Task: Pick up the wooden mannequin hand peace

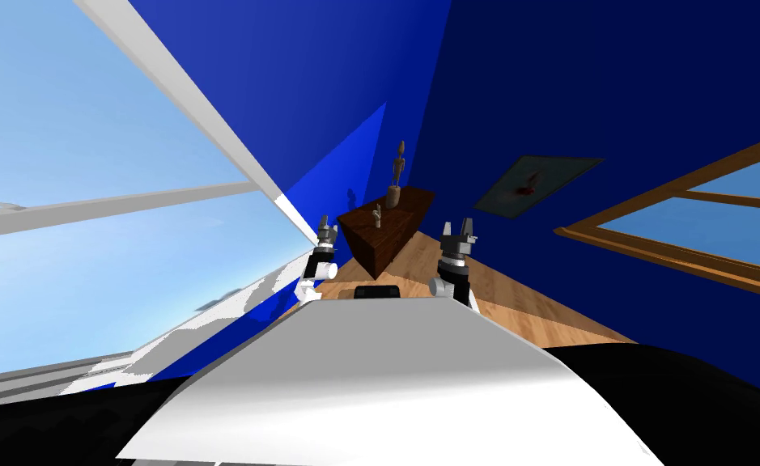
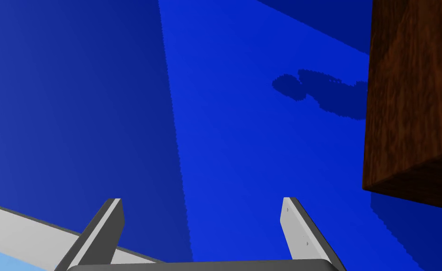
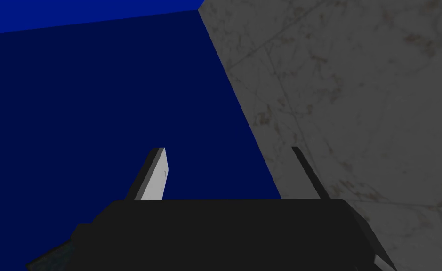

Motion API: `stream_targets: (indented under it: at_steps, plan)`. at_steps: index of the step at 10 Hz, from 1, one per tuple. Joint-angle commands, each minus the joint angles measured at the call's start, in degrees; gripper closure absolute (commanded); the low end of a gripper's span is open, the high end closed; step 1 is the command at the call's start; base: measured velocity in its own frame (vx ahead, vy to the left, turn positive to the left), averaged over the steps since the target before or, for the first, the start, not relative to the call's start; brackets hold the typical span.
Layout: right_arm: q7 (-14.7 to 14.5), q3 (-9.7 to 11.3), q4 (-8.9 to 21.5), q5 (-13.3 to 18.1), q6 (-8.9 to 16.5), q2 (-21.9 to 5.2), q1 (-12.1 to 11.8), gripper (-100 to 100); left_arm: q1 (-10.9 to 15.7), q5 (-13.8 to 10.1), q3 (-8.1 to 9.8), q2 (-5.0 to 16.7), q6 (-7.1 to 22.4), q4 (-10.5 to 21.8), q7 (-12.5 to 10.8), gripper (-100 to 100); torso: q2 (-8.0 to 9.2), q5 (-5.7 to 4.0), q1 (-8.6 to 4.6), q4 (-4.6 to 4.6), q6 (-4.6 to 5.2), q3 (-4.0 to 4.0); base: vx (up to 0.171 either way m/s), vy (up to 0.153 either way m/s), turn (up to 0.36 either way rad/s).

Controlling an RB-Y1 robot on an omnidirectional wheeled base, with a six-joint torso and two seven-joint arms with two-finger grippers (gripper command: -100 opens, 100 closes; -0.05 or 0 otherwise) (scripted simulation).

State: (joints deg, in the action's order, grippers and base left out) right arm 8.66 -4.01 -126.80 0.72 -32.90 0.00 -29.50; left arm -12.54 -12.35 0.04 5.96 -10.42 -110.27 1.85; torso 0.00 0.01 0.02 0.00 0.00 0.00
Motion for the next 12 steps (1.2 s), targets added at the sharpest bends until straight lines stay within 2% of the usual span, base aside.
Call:
stream_targets:
  at_steps: [1,2,3,4,5,6,9,10,11,12]
  plan:
    - [0.00,0.00,0.00,0.00,0.00,0.00,0.00,0,2.86,-1.40,-0.37,0.93,2.86,2.86,-1.34,-100,0.00,0.00,0.00,0.00,0.00,0.00,-0.006,0.007,0.092]
    - [0.00,0.00,0.00,0.00,0.00,0.00,0.00,0,4.01,-1.40,-0.37,0.93,3.43,3.89,-1.34,-100,-0.01,0.00,0.00,0.00,0.00,-0.01,-0.003,0.003,0.025]
    - [0.00,0.00,0.00,0.00,0.00,0.00,0.00,0,6.08,-2.47,-1.04,1.42,5.76,5.86,-2.34,-100,-0.01,0.00,-0.01,0.00,0.00,0.00,-0.003,0.006,0.067]
    - [0.00,0.00,0.00,0.00,0.00,0.00,0.00,0,7.16,-2.47,-1.04,1.42,6.11,7.21,-2.34,-100,-0.02,0.00,0.00,-0.01,0.00,-0.01,-0.002,0.004,0.034]
    - [0.00,0.00,0.00,0.00,0.00,0.00,0.00,0,9.58,-3.57,-1.74,1.90,8.14,9.74,-3.36,-100,-0.02,0.00,0.00,-0.01,0.00,-0.01,-0.001,0.006,0.080]
    - [0.00,0.00,0.00,0.00,0.00,0.00,0.00,0,10.42,-3.57,-1.74,1.90,8.86,10.67,-3.36,-100,-0.02,0.00,-0.01,-0.01,-0.01,-0.01,0.000,0.002,0.036]
    - [0.00,0.00,0.00,0.00,0.00,0.00,0.00,0,16.00,-5.85,-3.22,2.83,13.95,16.18,-5.45,-100,-0.03,-0.01,-0.02,-0.01,0.00,-0.02,0.001,0.002,0.058]
    - [0.00,0.00,0.00,0.00,0.00,0.00,0.00,0,17.15,-5.85,-3.22,2.83,14.54,16.74,-5.45,-100,-0.02,-0.01,-0.02,-0.01,-0.01,-0.01,0.002,0.001,0.039]
    - [0.00,0.00,0.00,0.00,0.00,0.00,0.00,0,17.24,-5.85,-3.22,2.83,14.54,17.85,-5.45,-100,-0.03,-0.01,-0.03,-0.01,0.01,-0.02,0.000,0.000,0.000]
    - [0.00,0.00,0.00,0.00,0.00,0.00,0.00,0,19.73,-7.02,-3.99,3.26,17.33,19.88,-6.52,-100,-0.02,-0.01,-0.03,-0.01,0.00,-0.01,0.003,0.001,0.075]
